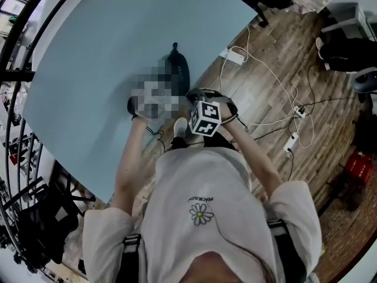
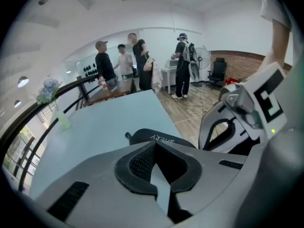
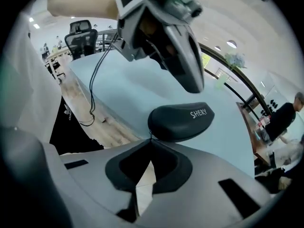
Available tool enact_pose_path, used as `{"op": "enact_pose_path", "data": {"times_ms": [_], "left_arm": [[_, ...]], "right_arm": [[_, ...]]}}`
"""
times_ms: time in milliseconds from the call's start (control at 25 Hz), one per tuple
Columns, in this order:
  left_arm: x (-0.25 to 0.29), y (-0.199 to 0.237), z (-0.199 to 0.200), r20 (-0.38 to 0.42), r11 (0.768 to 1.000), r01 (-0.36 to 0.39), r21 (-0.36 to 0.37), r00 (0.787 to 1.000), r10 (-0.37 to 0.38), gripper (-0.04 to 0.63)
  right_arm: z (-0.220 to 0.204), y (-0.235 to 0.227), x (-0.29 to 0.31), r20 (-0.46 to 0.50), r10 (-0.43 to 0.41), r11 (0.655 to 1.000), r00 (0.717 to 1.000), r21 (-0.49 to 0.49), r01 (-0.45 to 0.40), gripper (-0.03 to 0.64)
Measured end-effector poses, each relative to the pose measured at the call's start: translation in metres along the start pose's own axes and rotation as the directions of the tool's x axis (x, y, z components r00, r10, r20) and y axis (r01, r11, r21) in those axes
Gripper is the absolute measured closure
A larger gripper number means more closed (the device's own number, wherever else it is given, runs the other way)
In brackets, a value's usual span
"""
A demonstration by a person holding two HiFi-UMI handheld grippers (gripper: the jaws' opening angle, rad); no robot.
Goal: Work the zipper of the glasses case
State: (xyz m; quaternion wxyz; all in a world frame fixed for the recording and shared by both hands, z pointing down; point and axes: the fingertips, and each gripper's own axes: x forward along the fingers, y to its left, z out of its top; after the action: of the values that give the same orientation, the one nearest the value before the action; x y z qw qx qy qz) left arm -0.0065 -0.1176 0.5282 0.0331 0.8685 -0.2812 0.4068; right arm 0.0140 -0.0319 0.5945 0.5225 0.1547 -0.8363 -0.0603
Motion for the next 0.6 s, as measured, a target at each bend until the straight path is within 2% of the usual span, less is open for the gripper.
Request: {"op": "enact_pose_path", "data": {"times_ms": [80,200,320,400,600], "left_arm": [[0.000,-0.005,0.014,0.038,0.997,-0.003,0.080,0.999,0.000,0.581],[0.019,-0.016,0.036,0.070,0.974,0.014,0.228,0.997,-0.031,0.581],[0.050,-0.022,0.030,-0.039,0.945,0.068,0.320,0.998,-0.058,0.581],[0.055,-0.023,0.022,-0.084,0.937,0.086,0.340,0.995,-0.061,0.581],[0.057,-0.024,0.020,-0.095,0.949,0.082,0.303,0.994,-0.056,0.581]], "right_arm": [[-0.025,-0.017,-0.006,-0.028,-0.042,0.998,0.999,0.048,0.043,0.615],[-0.053,-0.039,-0.011,-0.053,-0.083,0.990,0.995,0.111,0.089,0.615],[-0.069,-0.053,-0.013,-0.072,-0.119,0.981,0.990,0.147,0.128,0.615],[-0.075,-0.061,-0.015,-0.080,-0.143,0.972,0.986,0.175,0.155,0.615],[-0.077,-0.061,-0.017,-0.069,-0.146,0.957,0.987,0.245,0.159,0.615]]}}
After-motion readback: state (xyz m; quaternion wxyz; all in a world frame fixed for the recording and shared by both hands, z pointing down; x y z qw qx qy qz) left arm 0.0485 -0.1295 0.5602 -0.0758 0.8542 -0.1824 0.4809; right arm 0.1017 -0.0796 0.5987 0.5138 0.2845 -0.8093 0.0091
